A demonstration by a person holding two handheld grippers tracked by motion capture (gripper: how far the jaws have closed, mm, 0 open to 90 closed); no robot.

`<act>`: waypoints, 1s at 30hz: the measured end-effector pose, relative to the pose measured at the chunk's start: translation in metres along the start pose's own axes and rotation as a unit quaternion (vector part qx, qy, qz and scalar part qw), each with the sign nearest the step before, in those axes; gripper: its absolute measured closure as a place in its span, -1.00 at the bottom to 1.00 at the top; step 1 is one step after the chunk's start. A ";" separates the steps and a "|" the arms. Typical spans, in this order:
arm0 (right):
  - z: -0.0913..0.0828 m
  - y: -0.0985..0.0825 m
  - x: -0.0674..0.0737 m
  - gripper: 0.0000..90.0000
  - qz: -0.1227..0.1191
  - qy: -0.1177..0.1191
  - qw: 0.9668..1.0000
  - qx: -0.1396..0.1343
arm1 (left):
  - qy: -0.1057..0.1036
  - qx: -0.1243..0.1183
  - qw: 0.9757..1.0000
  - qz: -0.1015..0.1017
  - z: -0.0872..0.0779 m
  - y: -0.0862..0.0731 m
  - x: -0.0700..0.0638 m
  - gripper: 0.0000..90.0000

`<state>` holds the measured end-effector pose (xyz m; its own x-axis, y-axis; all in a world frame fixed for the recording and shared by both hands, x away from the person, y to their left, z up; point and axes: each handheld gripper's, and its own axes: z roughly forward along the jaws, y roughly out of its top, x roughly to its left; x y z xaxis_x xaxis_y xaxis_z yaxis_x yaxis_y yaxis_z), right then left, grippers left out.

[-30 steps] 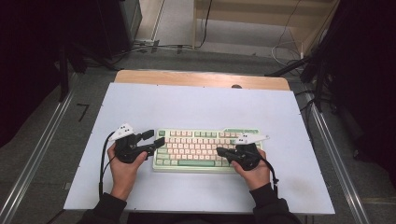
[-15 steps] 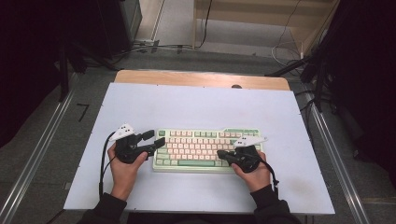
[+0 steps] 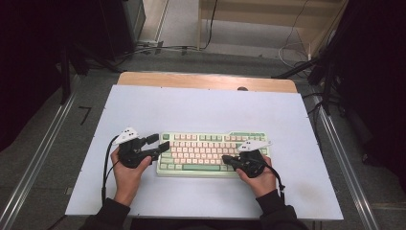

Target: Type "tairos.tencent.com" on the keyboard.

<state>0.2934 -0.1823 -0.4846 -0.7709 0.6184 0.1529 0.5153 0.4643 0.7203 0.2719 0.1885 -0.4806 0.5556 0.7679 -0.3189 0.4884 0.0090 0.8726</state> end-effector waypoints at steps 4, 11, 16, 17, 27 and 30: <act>0.000 0.000 0.000 0.95 0.000 -0.001 1.000 0.001 | -0.001 0.000 1.000 0.000 0.000 0.000 0.000 -0.14; 0.001 0.000 0.000 0.95 0.000 -0.002 1.000 0.001 | -0.001 0.001 1.000 0.001 0.000 0.000 0.000 -0.14; 0.002 -0.001 0.000 0.95 -0.003 -0.006 1.000 0.006 | -0.002 0.002 1.000 -0.001 0.001 0.000 -0.001 -0.14; 0.003 -0.001 0.000 0.95 -0.007 -0.009 1.000 0.010 | -0.002 0.003 1.000 0.000 0.001 0.000 -0.001 -0.14; -0.020 0.003 -0.010 0.81 0.029 0.010 0.997 -0.067 | -0.002 0.002 1.000 0.000 0.001 0.000 -0.001 -0.14; -0.026 0.002 -0.016 0.33 0.054 0.016 0.994 -0.097 | -0.003 0.002 1.000 0.001 0.002 -0.001 -0.001 -0.14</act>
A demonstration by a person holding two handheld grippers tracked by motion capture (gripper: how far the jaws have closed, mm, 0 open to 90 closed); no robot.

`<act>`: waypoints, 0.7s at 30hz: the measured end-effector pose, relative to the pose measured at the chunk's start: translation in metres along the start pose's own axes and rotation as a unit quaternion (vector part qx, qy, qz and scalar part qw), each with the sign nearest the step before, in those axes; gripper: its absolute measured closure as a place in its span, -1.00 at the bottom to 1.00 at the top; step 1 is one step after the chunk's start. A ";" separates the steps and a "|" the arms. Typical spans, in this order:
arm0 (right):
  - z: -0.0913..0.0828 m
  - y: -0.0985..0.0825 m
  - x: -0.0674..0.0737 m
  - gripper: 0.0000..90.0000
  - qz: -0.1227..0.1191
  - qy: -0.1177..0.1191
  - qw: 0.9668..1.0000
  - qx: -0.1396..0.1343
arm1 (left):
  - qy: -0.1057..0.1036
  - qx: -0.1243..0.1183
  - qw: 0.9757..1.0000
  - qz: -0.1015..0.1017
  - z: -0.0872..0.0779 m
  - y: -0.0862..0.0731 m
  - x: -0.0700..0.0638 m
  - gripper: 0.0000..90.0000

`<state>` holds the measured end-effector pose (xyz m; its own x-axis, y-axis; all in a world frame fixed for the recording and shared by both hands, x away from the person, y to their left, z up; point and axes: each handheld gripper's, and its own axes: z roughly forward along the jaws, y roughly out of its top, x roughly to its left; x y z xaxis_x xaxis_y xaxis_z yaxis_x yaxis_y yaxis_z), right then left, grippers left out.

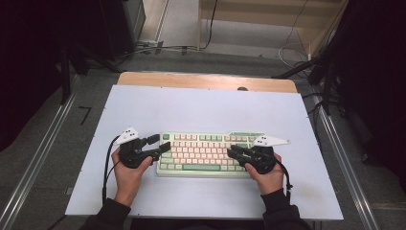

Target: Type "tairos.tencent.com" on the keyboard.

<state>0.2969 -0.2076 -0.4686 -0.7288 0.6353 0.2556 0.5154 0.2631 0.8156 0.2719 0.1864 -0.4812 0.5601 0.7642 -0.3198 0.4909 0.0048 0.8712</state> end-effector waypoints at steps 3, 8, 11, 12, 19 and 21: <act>-0.002 0.000 -0.005 0.03 0.022 0.005 1.000 -0.012 | -0.002 0.000 1.000 0.000 0.001 0.000 0.000 -0.14; -0.003 -0.001 -0.009 -0.18 0.038 0.004 0.999 -0.017 | -0.003 0.000 1.000 0.000 0.001 0.000 0.000 -0.14; -0.003 -0.001 -0.010 -0.25 0.042 0.003 0.999 -0.017 | -0.003 0.002 1.000 0.000 0.001 0.000 0.000 -0.14; -0.002 -0.001 -0.010 -0.26 0.043 0.002 0.999 -0.016 | -0.004 0.001 1.000 0.000 0.001 0.000 0.000 -0.14; -0.002 -0.001 -0.012 -0.29 0.048 0.001 0.999 -0.015 | -0.008 0.004 1.000 0.000 0.002 -0.001 -0.001 -0.13; -0.002 -0.001 -0.012 -0.29 0.050 -0.001 0.999 -0.015 | -0.008 0.007 1.000 0.003 0.002 -0.001 -0.001 -0.13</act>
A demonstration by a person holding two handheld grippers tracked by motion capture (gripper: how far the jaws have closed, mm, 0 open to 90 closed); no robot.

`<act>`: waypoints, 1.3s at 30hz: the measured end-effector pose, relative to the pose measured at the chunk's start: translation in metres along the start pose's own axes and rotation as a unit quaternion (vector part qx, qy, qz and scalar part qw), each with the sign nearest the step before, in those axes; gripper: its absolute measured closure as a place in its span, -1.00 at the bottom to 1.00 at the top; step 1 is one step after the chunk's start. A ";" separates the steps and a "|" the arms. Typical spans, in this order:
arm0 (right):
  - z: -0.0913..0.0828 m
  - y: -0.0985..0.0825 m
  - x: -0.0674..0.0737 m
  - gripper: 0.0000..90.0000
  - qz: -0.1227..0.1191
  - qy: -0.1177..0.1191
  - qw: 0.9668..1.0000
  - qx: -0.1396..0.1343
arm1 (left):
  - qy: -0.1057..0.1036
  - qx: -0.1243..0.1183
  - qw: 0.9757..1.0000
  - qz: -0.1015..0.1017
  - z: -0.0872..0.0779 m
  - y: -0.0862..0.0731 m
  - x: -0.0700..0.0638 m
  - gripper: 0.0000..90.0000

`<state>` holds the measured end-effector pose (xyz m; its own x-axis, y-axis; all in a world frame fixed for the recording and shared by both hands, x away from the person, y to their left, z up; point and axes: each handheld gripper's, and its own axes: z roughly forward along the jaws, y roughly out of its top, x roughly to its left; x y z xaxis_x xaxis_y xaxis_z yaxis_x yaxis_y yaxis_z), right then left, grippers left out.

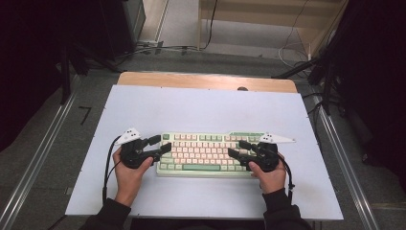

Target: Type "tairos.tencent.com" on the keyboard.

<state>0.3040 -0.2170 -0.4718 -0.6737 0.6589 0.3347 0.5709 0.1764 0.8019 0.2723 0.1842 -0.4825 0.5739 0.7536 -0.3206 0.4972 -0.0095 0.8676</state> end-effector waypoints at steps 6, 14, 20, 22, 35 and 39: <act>0.001 -0.001 0.000 -0.29 0.000 -0.002 1.000 0.003 | -0.009 -0.001 1.000 0.006 0.002 0.000 -0.004 -0.07; 0.003 -0.001 0.000 -0.29 -0.001 -0.001 1.000 0.007 | -0.034 0.012 0.998 0.048 0.011 0.002 -0.018 0.24; 0.004 -0.001 0.000 -0.29 -0.003 -0.001 1.000 0.009 | -0.044 0.018 0.996 0.077 0.020 -0.001 -0.025 0.48; 0.004 -0.001 0.000 -0.29 -0.004 -0.001 1.000 0.011 | -0.042 0.010 0.996 0.082 0.023 -0.002 -0.027 0.47; 0.005 -0.002 0.001 -0.29 -0.004 -0.002 1.000 0.015 | -0.075 0.049 0.993 0.072 0.031 -0.005 -0.031 1.00; 0.005 -0.002 0.001 -0.29 -0.004 -0.002 1.000 0.016 | -0.090 0.069 0.990 0.080 0.037 -0.006 -0.034 1.00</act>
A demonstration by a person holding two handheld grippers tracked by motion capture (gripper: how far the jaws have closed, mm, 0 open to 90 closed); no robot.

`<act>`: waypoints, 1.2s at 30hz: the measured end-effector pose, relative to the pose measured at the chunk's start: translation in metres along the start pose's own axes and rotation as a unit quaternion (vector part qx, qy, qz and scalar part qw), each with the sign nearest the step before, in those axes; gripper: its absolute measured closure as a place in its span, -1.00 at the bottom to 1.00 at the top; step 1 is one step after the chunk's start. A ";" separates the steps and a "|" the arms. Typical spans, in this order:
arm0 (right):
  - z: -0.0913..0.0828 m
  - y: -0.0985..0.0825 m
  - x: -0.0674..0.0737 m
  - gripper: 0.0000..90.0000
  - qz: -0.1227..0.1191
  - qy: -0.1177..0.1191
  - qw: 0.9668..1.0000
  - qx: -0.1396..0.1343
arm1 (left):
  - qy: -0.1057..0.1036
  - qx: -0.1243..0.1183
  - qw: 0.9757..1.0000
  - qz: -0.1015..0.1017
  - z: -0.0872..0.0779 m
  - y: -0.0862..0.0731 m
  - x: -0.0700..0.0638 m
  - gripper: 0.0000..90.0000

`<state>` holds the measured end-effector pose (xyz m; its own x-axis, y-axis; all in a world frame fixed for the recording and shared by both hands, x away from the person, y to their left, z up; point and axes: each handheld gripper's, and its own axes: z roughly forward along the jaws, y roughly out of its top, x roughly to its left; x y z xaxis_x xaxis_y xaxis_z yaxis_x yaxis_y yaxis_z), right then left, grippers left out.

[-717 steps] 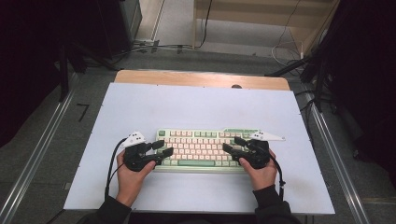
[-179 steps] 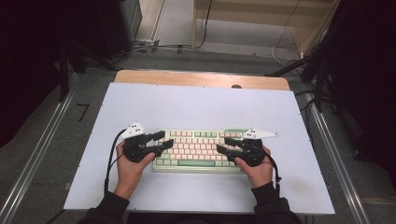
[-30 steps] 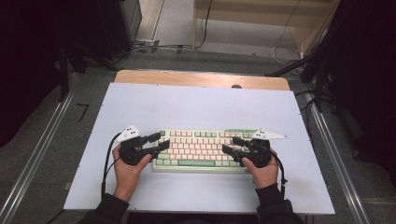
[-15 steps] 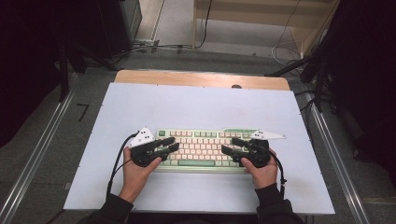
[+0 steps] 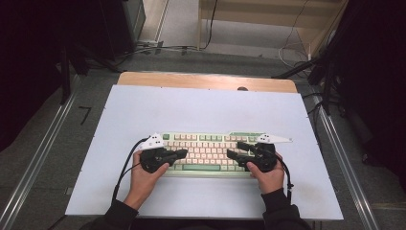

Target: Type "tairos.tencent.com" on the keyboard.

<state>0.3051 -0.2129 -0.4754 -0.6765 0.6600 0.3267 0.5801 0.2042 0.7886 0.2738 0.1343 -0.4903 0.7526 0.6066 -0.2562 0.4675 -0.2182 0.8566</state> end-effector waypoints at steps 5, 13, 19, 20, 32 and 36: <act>0.000 0.000 0.000 -0.29 0.000 0.001 1.000 0.001 | 0.000 0.022 1.000 0.005 0.008 -0.001 -0.001 1.00; 0.001 0.000 0.000 -0.28 -0.001 0.002 1.000 0.002 | -0.003 0.046 0.999 0.009 0.017 -0.003 -0.003 1.00; 0.001 0.000 0.001 -0.28 -0.002 0.002 1.000 0.003 | 0.006 0.055 0.998 0.014 0.020 -0.003 -0.004 1.00; 0.001 0.000 0.001 -0.28 -0.001 0.002 1.000 0.003 | 0.008 0.056 0.998 0.017 0.020 -0.003 -0.004 1.00; 0.000 0.000 0.000 -0.28 0.000 0.001 1.000 0.001 | 0.015 0.010 1.000 0.011 0.005 0.006 -0.008 0.59; 0.000 0.000 0.000 -0.28 -0.001 0.001 1.000 0.001 | 0.017 -0.005 1.000 -0.008 -0.001 0.005 -0.002 0.28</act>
<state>0.3050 -0.2125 -0.4752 -0.6788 0.6576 0.3268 0.5798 0.2068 0.7881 0.2738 0.1332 -0.4853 0.7297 0.6347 -0.2545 0.4738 -0.2009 0.8574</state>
